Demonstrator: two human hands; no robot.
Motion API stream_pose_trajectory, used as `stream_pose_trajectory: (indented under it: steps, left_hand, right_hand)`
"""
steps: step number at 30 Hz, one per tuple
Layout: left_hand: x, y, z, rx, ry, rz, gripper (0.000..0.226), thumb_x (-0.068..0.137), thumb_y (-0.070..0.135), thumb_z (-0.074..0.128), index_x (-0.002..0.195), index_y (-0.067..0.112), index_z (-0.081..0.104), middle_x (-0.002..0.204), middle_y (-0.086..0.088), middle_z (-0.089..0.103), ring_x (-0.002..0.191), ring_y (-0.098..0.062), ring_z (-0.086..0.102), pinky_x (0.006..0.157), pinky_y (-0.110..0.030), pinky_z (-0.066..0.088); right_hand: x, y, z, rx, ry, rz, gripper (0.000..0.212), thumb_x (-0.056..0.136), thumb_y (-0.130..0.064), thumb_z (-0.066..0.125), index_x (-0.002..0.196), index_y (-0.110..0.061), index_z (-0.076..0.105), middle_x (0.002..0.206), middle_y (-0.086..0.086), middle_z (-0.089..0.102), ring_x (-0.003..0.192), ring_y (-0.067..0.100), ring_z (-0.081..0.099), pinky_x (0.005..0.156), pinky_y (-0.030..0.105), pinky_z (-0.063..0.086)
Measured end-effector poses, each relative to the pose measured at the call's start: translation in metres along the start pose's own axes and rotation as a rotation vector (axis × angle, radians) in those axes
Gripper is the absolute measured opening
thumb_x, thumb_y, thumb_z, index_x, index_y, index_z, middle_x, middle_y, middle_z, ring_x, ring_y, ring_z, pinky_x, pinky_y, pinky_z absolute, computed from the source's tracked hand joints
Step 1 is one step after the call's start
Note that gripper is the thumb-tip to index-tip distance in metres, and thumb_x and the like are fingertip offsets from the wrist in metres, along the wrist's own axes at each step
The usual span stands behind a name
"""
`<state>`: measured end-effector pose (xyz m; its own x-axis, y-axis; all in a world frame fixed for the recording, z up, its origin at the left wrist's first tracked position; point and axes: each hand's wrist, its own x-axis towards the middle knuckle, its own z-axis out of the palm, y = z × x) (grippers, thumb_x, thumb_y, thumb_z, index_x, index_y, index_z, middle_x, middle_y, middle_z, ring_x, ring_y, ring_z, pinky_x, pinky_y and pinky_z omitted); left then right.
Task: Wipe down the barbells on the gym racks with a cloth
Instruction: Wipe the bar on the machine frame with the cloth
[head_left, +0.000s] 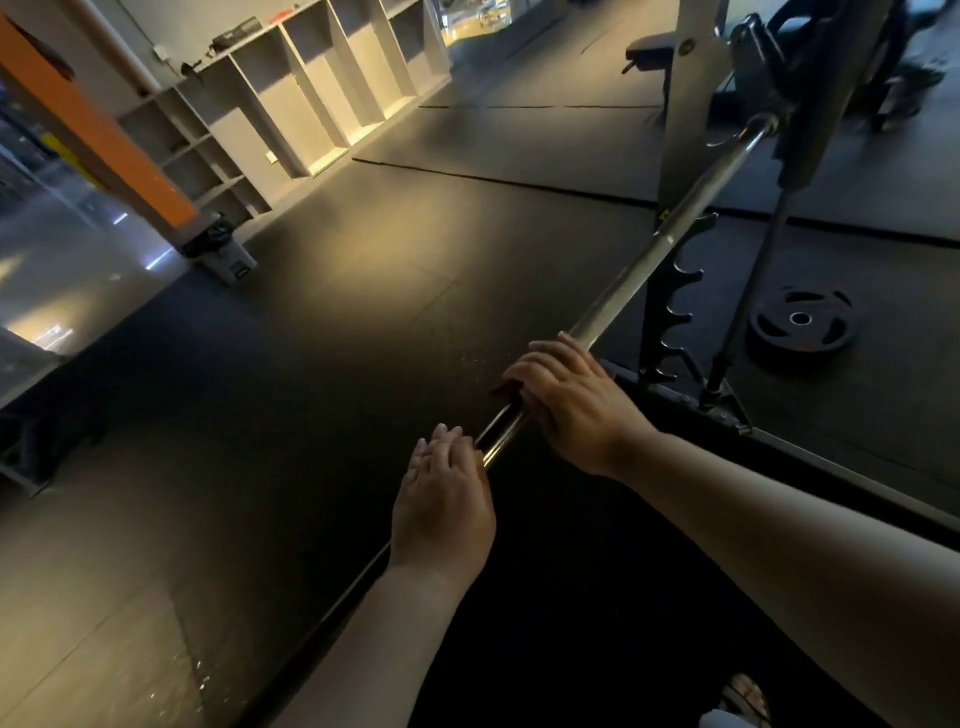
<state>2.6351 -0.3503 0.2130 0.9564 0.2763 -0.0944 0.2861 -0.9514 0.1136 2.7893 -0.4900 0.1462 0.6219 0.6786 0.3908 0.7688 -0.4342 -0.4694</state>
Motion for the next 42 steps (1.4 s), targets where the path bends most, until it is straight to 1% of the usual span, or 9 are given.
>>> stream_pose_trajectory:
  steps: [5, 8, 12, 19, 22, 28, 33, 37, 42]
  left_hand:
    - [0.020, 0.018, 0.003, -0.005, -0.020, -0.006, 0.046, 0.106, 0.025, 0.042, 0.151, 0.015, 0.035, 0.164, -0.007, 0.028, 0.154, -0.017, 0.018, 0.126, -0.034, 0.020]
    - [0.037, 0.033, 0.003, 0.002, -0.012, -0.008, 0.049, 0.105, 0.024, 0.044, 0.152, 0.013, 0.033, 0.165, -0.009, 0.027, 0.154, -0.018, 0.018, 0.126, -0.035, 0.019]
    - [0.063, 0.059, 0.005, -0.001, 0.027, -0.011, 0.048, 0.105, 0.024, 0.042, 0.151, 0.011, 0.036, 0.162, -0.011, 0.031, 0.154, -0.020, 0.021, 0.126, -0.038, 0.023]
    - [0.089, 0.089, 0.013, -0.023, 0.079, -0.072, 0.047, 0.106, 0.026, 0.039, 0.150, 0.010, 0.037, 0.160, -0.014, 0.035, 0.152, -0.021, 0.026, 0.126, -0.036, 0.019]
    - [0.090, 0.093, 0.013, -0.018, 0.082, -0.095, 0.045, 0.107, 0.028, 0.038, 0.149, 0.011, 0.039, 0.159, -0.014, 0.037, 0.151, -0.022, 0.029, 0.125, -0.035, 0.021]
    - [0.091, 0.097, 0.014, -0.004, 0.072, -0.114, 0.043, 0.106, 0.026, 0.040, 0.146, 0.012, 0.041, 0.157, -0.014, 0.039, 0.151, -0.023, 0.030, 0.125, -0.037, 0.022]
    - [0.096, 0.097, 0.015, -0.009, 0.091, -0.104, 0.044, 0.107, 0.028, 0.038, 0.146, 0.011, 0.041, 0.157, -0.016, 0.040, 0.150, -0.024, 0.032, 0.123, -0.036, 0.022]
    - [0.102, 0.100, 0.014, -0.019, 0.076, -0.078, 0.046, 0.107, 0.028, 0.039, 0.149, 0.010, 0.037, 0.160, -0.017, 0.035, 0.152, -0.026, 0.027, 0.124, -0.036, 0.017]
    - [0.103, 0.101, 0.015, -0.011, 0.051, -0.028, 0.048, 0.105, 0.028, 0.039, 0.149, 0.009, 0.036, 0.160, -0.016, 0.035, 0.153, -0.024, 0.024, 0.126, -0.039, 0.019]
  right_hand:
    - [0.011, 0.029, -0.015, 0.039, 0.068, 0.199, 0.042, 0.106, -0.032, 0.034, 0.143, -0.023, 0.052, 0.150, -0.001, 0.051, 0.156, 0.026, 0.016, 0.127, 0.055, 0.011]
    - [0.005, 0.026, -0.012, 0.050, 0.019, 0.124, 0.047, 0.104, -0.034, 0.033, 0.147, -0.024, 0.048, 0.154, -0.002, 0.046, 0.157, 0.026, 0.010, 0.127, 0.058, 0.011]
    - [0.012, 0.067, -0.031, -0.105, -0.059, -0.057, 0.047, 0.105, -0.035, 0.036, 0.150, -0.027, 0.044, 0.153, -0.003, 0.048, 0.155, 0.024, 0.022, 0.129, 0.052, 0.008]
    - [-0.003, 0.063, -0.013, -0.011, 0.071, 0.055, 0.056, 0.100, -0.028, 0.050, 0.155, -0.021, 0.040, 0.160, 0.002, 0.040, 0.158, 0.028, 0.012, 0.128, 0.056, 0.011]
    - [-0.003, 0.076, -0.012, -0.043, 0.103, -0.054, 0.054, 0.101, -0.030, 0.050, 0.153, -0.018, 0.042, 0.157, 0.005, 0.045, 0.155, 0.030, 0.023, 0.126, 0.057, 0.019]
    - [0.043, 0.094, -0.044, -0.130, -0.052, -0.169, 0.039, 0.107, -0.040, 0.036, 0.133, -0.023, 0.059, 0.129, -0.002, 0.065, 0.133, 0.021, 0.052, 0.128, 0.044, 0.014]
    - [0.005, 0.084, -0.023, -0.069, 0.012, -0.067, 0.054, 0.103, -0.034, 0.047, 0.155, -0.021, 0.039, 0.157, 0.002, 0.044, 0.156, 0.028, 0.020, 0.129, 0.052, 0.007]
    - [0.021, 0.102, -0.038, -0.163, -0.099, -0.172, 0.053, 0.102, -0.039, 0.047, 0.151, -0.021, 0.046, 0.151, 0.002, 0.051, 0.150, 0.027, 0.033, 0.128, 0.052, 0.016]
    - [0.032, 0.091, -0.049, -0.128, -0.067, 0.028, 0.051, 0.107, -0.042, 0.029, 0.148, -0.018, 0.049, 0.149, 0.003, 0.052, 0.151, 0.024, 0.030, 0.128, 0.039, -0.001]
